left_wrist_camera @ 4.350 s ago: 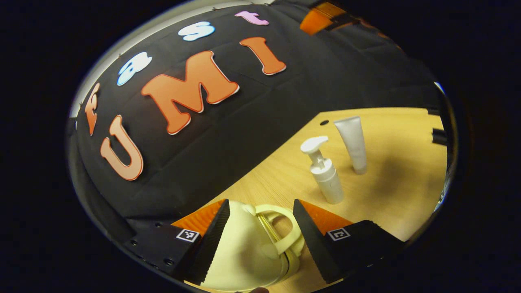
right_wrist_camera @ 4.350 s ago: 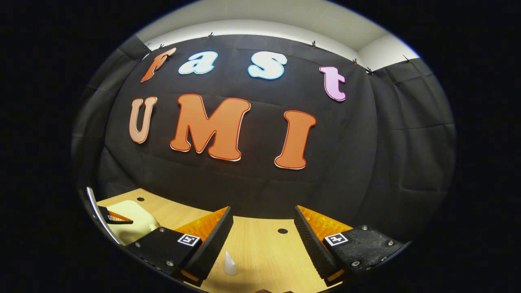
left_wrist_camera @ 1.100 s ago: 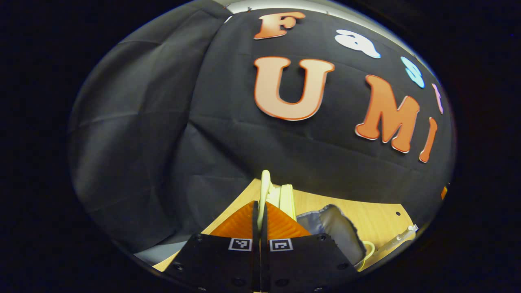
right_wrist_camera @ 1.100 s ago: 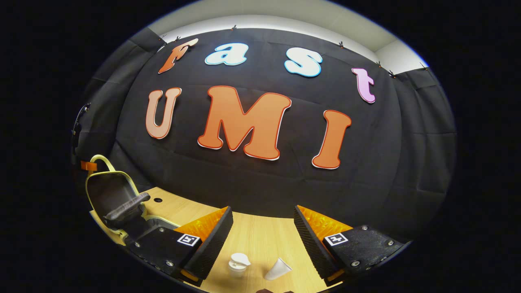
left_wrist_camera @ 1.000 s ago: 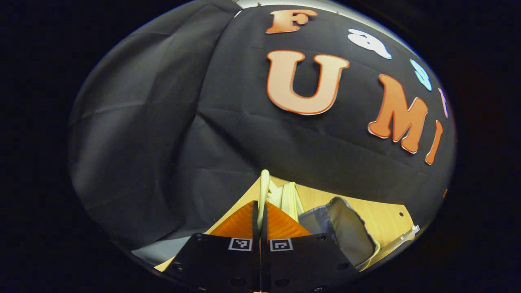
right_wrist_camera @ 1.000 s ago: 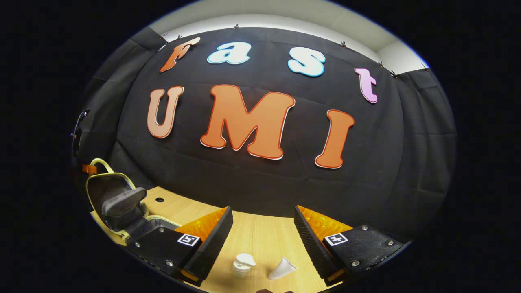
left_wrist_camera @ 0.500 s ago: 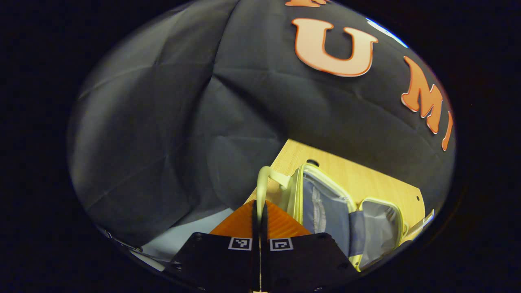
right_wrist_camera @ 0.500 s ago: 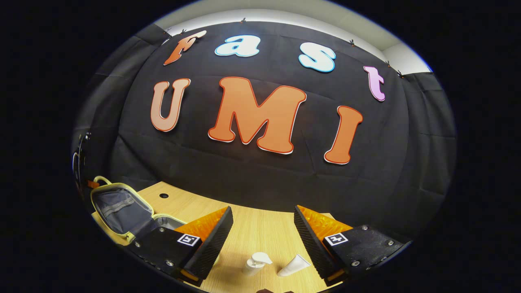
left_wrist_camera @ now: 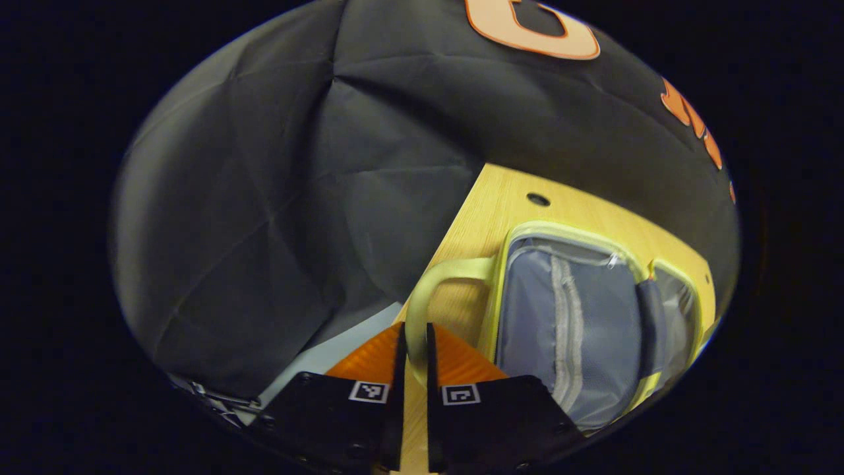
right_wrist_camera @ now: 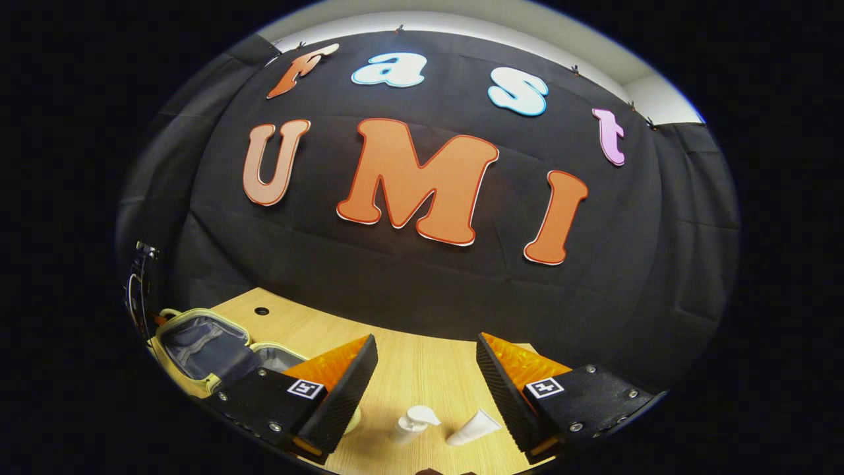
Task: First open the suitcase, pack the skin care products into it, and then close the suitcase.
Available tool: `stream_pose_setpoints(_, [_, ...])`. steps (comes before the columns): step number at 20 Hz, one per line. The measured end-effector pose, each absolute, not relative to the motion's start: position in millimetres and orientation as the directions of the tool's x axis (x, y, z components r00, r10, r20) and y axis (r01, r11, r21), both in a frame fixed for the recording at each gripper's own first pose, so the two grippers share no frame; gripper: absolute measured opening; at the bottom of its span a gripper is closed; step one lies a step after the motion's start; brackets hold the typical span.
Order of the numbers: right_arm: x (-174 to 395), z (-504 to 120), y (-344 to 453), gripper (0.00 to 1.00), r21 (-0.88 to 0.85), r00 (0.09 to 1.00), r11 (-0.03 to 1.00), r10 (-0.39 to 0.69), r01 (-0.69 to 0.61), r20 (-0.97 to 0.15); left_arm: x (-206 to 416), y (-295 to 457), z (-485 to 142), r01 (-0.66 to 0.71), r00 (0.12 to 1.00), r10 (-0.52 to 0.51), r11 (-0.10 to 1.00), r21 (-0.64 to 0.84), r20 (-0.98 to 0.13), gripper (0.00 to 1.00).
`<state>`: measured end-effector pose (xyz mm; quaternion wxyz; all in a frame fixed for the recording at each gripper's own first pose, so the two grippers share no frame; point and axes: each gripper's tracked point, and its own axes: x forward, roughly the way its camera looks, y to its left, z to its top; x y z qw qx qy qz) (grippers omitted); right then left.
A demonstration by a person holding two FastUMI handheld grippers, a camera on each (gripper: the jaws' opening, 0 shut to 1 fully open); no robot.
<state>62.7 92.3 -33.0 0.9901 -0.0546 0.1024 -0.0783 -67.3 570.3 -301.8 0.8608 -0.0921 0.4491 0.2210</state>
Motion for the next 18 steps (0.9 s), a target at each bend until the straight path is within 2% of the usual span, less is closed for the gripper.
stream_pose_setpoints(2, [60.0, -34.6, 85.7, 0.95, -0.120, 0.964, 0.980, -0.180, 0.158, -0.198, -62.4, 576.3, -291.9, -0.463, 0.512, 0.350, 0.882, 0.090, -0.784, 0.28])
stream_pose_setpoints(3, [58.8, -36.4, 83.5, 0.96, -0.118, 0.962, 0.979, -0.187, 0.166, -0.200, -63.9, 577.7, -285.7, -0.468, 0.518, 0.359, 0.879, 0.095, -0.776, 0.31])
stream_pose_setpoints(5, [55.4, -41.7, 77.8, 0.95, -0.114, 0.959, 0.978, -0.195, 0.175, -0.206, -64.2, 573.2, -283.2, -0.495, 0.535, 0.400, 0.862, 0.107, -0.745, 0.48])
stream_pose_setpoints(8, [52.1, -48.6, 72.7, 0.96, -0.094, 0.959, 0.981, -0.187, 0.170, -0.212, -66.7, 553.9, -244.7, -0.503, 0.605, 0.411, 0.861, 0.073, -0.682, 1.00])
stream_pose_setpoints(10, [51.3, -51.5, 68.4, 0.96, -0.093, 0.962, 0.983, -0.174, 0.158, -0.209, -65.6, 536.4, -218.8, -0.473, 0.647, 0.423, 0.875, 0.102, -0.634, 1.00])
stream_pose_setpoints(15, [48.3, -55.4, 47.3, 0.96, -0.083, 0.973, 0.989, -0.139, 0.126, -0.185, -50.1, 469.7, -128.4, -0.382, 0.759, 0.393, 0.914, 0.133, -0.520, 1.00])
stream_pose_setpoints(18, [46.3, -56.1, 28.3, 0.96, -0.083, 0.977, 0.989, -0.132, 0.120, -0.167, -31.3, 411.8, -96.1, -0.328, 0.818, 0.358, 0.933, 0.147, -0.449, 1.00])
